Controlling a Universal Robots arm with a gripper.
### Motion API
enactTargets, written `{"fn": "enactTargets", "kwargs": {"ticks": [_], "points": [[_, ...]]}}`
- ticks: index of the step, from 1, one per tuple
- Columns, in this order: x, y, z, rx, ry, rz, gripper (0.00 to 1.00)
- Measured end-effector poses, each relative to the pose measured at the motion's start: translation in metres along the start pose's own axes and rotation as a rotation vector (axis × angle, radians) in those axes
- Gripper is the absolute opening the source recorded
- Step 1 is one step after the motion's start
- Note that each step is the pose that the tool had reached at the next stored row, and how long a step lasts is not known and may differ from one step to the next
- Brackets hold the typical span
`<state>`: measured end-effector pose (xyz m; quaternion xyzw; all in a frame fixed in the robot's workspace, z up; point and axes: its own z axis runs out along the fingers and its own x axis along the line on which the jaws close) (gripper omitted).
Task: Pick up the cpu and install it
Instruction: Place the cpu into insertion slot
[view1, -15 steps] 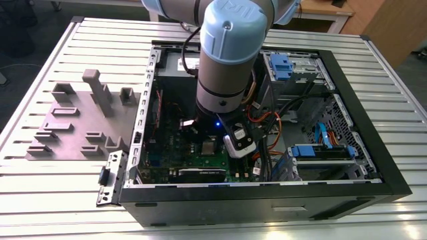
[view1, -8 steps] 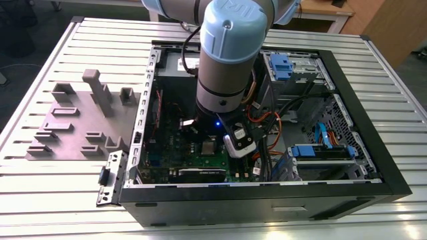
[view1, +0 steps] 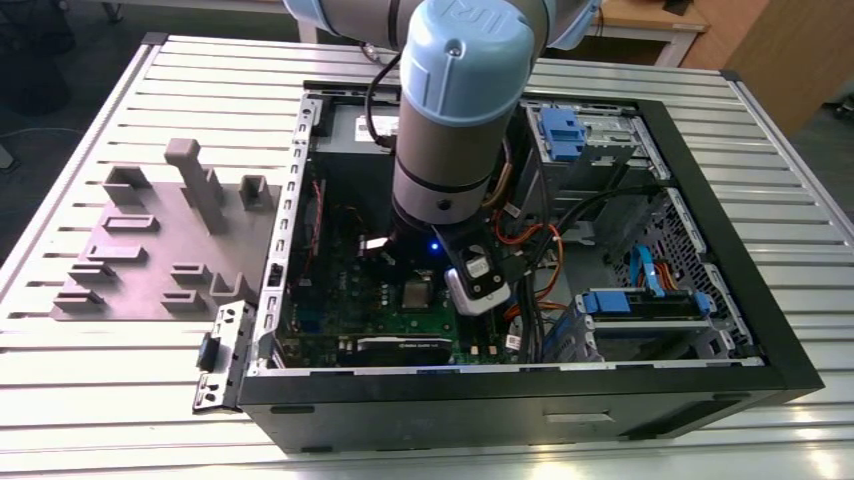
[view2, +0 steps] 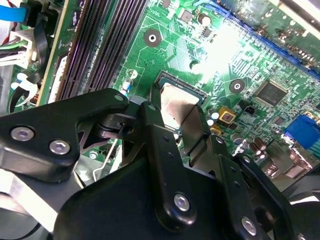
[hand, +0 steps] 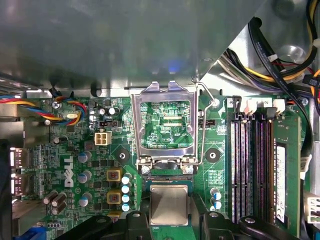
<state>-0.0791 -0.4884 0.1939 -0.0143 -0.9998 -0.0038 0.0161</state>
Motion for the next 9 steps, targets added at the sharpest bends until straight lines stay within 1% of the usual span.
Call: {"fn": "enactTargets", "kwargs": {"ticks": [9], "points": [[0.0014, -0.0001, 0.0006, 0.0002, 0.0001, 0.000, 0.41]]}}
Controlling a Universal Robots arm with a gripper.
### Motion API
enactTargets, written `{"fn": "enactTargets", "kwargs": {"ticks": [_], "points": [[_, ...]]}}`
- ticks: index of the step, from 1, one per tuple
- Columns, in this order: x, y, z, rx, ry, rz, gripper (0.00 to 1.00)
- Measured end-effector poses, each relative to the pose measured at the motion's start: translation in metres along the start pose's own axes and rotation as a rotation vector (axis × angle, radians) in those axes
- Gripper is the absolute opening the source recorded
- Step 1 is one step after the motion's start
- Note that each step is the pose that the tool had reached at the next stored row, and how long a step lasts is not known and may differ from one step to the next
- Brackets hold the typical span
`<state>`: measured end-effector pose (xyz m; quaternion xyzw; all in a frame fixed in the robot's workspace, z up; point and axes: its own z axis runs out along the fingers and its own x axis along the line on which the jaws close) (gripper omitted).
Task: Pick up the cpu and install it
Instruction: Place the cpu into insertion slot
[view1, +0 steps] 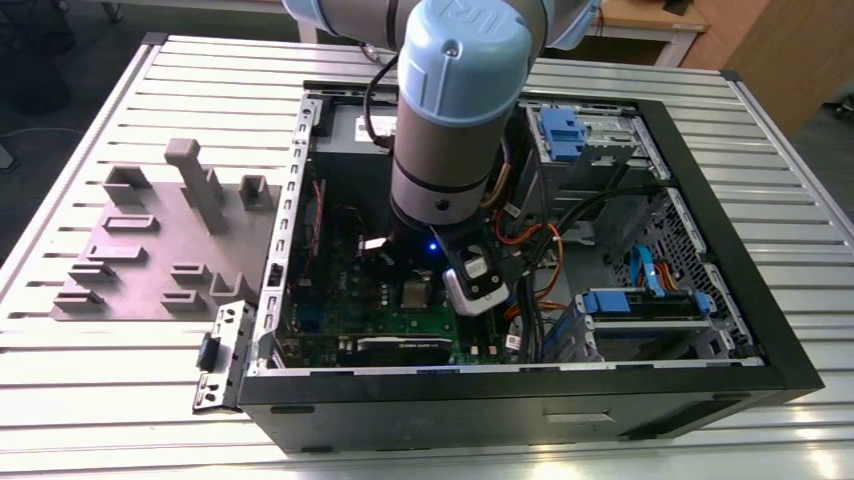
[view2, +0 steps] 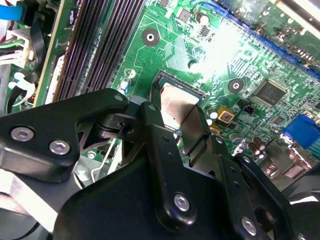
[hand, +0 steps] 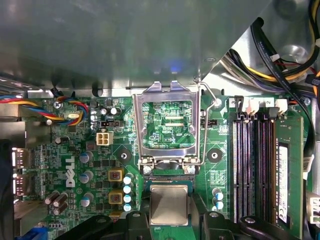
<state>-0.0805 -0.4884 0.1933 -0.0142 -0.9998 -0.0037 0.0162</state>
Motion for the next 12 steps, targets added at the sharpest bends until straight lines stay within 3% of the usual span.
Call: {"fn": "enactTargets", "kwargs": {"ticks": [12], "points": [[-0.0001, 0.0003, 0.0026, -0.0001, 0.0000, 0.000, 0.41]]}}
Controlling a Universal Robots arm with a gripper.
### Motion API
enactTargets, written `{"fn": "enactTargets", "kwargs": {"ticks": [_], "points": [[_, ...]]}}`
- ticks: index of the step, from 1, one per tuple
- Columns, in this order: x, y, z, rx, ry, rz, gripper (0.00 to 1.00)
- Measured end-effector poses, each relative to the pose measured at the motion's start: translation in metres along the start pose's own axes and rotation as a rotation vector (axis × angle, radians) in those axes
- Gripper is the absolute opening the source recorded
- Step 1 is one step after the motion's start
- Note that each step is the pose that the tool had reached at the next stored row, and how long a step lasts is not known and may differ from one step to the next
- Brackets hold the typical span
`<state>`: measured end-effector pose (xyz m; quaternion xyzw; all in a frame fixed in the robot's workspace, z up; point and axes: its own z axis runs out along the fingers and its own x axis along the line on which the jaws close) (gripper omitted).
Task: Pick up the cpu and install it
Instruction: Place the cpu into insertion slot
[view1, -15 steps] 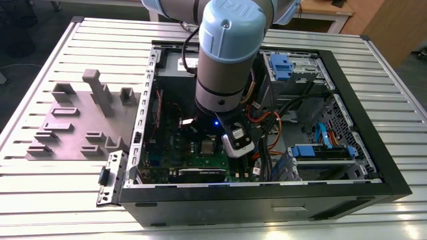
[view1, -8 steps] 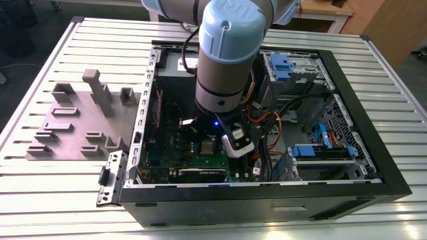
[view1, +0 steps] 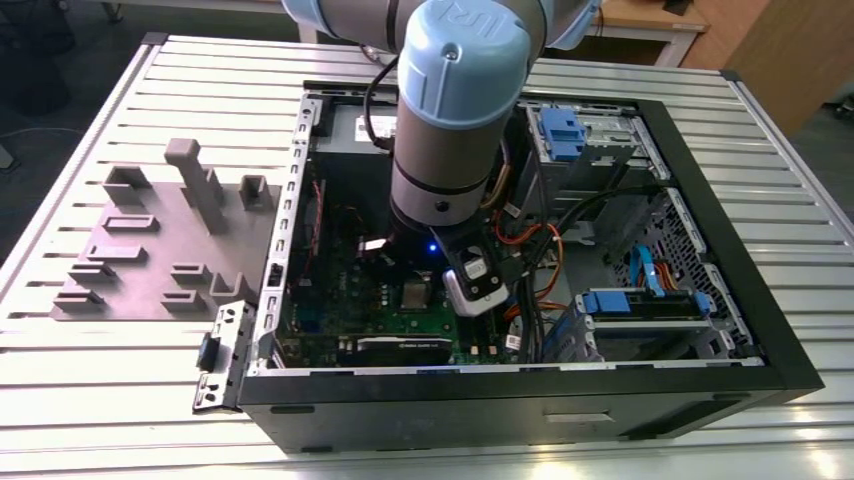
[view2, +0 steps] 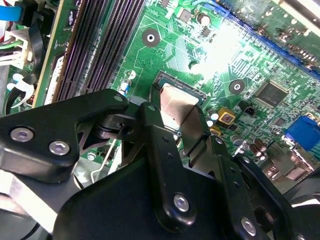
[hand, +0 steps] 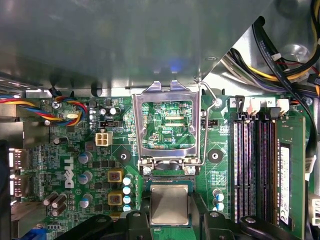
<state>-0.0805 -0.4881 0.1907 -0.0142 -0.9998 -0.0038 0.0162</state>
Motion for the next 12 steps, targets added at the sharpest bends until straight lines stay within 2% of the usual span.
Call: {"fn": "enactTargets", "kwargs": {"ticks": [6, 7, 12], "points": [[0.0000, 0.0001, 0.0005, -0.0007, -0.0003, 0.000, 0.42], [0.0000, 0.0001, 0.0005, -0.0005, -0.0002, 0.000, 0.49], [0.0000, 0.0000, 0.0005, 0.0001, 0.0000, 0.000, 0.49]]}}
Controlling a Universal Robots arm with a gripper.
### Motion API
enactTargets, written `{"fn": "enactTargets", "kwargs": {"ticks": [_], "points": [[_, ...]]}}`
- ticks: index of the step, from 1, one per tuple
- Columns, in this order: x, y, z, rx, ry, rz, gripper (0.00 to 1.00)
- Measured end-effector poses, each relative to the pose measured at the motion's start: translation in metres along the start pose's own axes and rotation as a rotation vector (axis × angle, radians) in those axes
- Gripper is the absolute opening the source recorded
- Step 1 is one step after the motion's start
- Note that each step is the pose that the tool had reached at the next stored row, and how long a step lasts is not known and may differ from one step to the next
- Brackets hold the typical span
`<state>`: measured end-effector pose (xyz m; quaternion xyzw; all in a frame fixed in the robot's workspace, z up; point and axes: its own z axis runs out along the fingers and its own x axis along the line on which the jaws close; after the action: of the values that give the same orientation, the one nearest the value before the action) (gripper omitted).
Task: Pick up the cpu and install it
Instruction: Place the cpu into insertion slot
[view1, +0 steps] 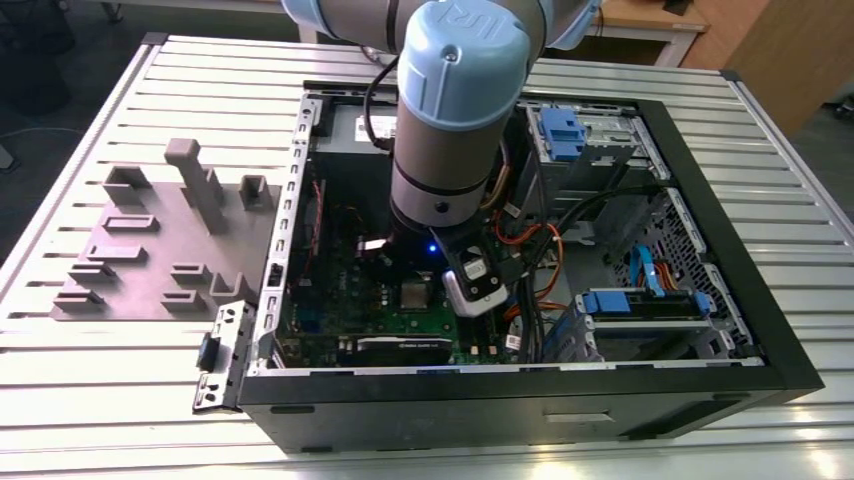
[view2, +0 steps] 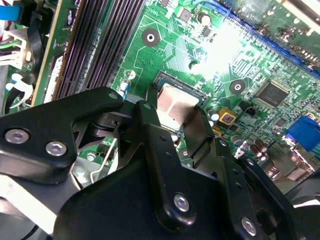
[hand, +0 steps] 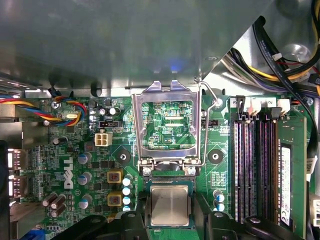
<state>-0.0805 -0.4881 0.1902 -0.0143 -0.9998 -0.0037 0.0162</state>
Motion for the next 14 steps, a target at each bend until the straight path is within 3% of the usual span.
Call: {"fn": "enactTargets", "kwargs": {"ticks": [8, 9, 14], "points": [[0.0000, 0.0000, -0.0002, -0.0002, -0.0001, 0.000, 0.49], [0.0000, 0.0000, -0.0007, 0.0001, 0.0000, 0.000, 0.56], [0.0003, 0.0001, -0.0090, -0.0002, 0.0002, 0.000, 0.56]]}}
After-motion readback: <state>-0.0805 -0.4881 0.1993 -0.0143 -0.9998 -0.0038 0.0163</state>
